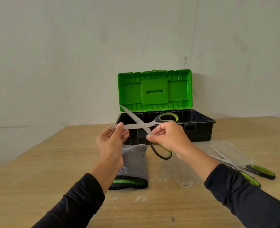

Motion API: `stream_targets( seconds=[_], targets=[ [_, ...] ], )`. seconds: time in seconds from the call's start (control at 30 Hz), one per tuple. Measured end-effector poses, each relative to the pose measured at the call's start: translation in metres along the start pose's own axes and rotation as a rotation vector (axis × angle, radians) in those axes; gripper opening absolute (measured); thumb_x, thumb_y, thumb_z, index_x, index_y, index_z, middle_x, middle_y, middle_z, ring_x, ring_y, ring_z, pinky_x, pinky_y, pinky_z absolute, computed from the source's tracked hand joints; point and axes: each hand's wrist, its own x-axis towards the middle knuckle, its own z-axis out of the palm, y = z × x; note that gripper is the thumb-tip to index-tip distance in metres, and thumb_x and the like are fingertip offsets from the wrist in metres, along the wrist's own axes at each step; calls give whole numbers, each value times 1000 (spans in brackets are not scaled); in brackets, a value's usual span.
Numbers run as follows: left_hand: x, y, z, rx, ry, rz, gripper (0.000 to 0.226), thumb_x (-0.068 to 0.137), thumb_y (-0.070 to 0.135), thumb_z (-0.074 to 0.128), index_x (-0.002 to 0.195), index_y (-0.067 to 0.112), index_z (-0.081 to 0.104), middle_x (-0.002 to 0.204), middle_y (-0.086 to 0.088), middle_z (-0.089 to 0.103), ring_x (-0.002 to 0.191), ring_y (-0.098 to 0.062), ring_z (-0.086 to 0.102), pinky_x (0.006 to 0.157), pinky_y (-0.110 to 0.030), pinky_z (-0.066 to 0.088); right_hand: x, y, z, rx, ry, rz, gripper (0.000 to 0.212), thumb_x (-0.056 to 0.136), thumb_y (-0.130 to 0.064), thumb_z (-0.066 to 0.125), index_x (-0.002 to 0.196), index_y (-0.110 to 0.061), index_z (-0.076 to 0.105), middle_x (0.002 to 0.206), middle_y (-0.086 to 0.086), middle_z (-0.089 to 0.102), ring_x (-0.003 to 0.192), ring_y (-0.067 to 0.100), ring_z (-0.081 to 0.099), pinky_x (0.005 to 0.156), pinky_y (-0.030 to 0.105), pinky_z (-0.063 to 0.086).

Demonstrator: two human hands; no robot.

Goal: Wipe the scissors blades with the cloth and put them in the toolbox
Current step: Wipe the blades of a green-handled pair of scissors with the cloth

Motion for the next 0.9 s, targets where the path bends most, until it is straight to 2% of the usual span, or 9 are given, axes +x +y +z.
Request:
stream_targets(
  seconds=[0.07, 0.13, 0.2, 0.3, 0.37, 0.47, 0.6, 0.7, 0.9],
  targets=[
    [0, 1, -1, -28, 42, -15, 16, 85, 11, 64, 72, 7, 57, 70, -7, 63, 56, -6, 67, 60, -15, 56, -3, 2, 4, -131, 144, -161, 27, 71, -32, 80, 82, -14, 63, 74, -5, 64, 67, 8, 62, 66, 23, 52],
    [1, 5, -2, -56, 46, -23, 14, 85, 11, 64, 74, 6, 57, 74, -9, 65, 58, -7, 68, 60, -15, 56, -2, 2, 5, -136, 169, -273, 33, 73, -31, 78, 93, -14, 58, 90, -2, 60, 71, 8, 64, 69, 24, 54],
    [3, 8, -3, -66, 41, -19, 12, 85, 11, 64, 76, 6, 59, 74, -9, 65, 61, -9, 68, 61, -15, 56, 0, 3, 3, -135, 80, -328, 44, 79, -22, 74, 116, -14, 53, 114, 1, 50, 89, 11, 62, 75, 23, 55],
    [5, 11, -4, -86, 41, -20, 13, 85, 10, 64, 75, 6, 58, 74, -8, 65, 61, -9, 68, 63, -16, 57, 4, 8, -4, -261, -66, -330, 66, 80, -14, 69, 138, -15, 37, 130, 3, 35, 112, 19, 51, 88, 26, 50],
    [6, 13, -4, -82, 35, -19, 12, 85, 10, 64, 75, 6, 59, 73, -8, 64, 59, -8, 68, 64, -17, 57, 5, 12, -5, -472, 4, -370, 74, 77, -22, 72, 139, -13, 33, 135, 5, 32, 120, 23, 44, 96, 32, 43],
    [8, 16, -5, -64, 2, -24, 12, 84, 9, 65, 74, 5, 60, 72, -7, 65, 59, -9, 67, 64, -18, 57, 9, 14, -7, -766, 174, -424, 88, 71, -45, 74, 140, -12, 30, 138, 6, 35, 122, 25, 39, 94, 36, 41],
    [9, 19, -7, -62, -37, -29, 15, 82, 10, 67, 69, 8, 60, 62, 0, 66, 61, -10, 67, 61, -16, 56, 14, 17, -12, -781, 194, -431, 73, 75, -50, 67, 135, -18, 40, 130, -2, 53, 119, 22, 42, 91, 35, 39],
    [12, 20, -10, -128, -63, -77, 9, 80, 12, 68, 83, 7, 61, 67, -1, 66, 61, -9, 67, 59, -16, 55, 14, 20, -13, -683, 197, -446, 57, 76, -45, 71, 122, -18, 51, 114, -4, 64, 108, 19, 49, 85, 32, 43],
    [15, 20, -12, -157, -188, -150, 21, 76, 19, 68, 94, 7, 67, 76, -1, 63, 67, -7, 64, 60, -15, 54, 14, 25, -11, -585, 182, -412, 41, 77, -34, 74, 114, -22, 59, 109, -3, 62, 100, 14, 58, 79, 30, 51]
  ],
)
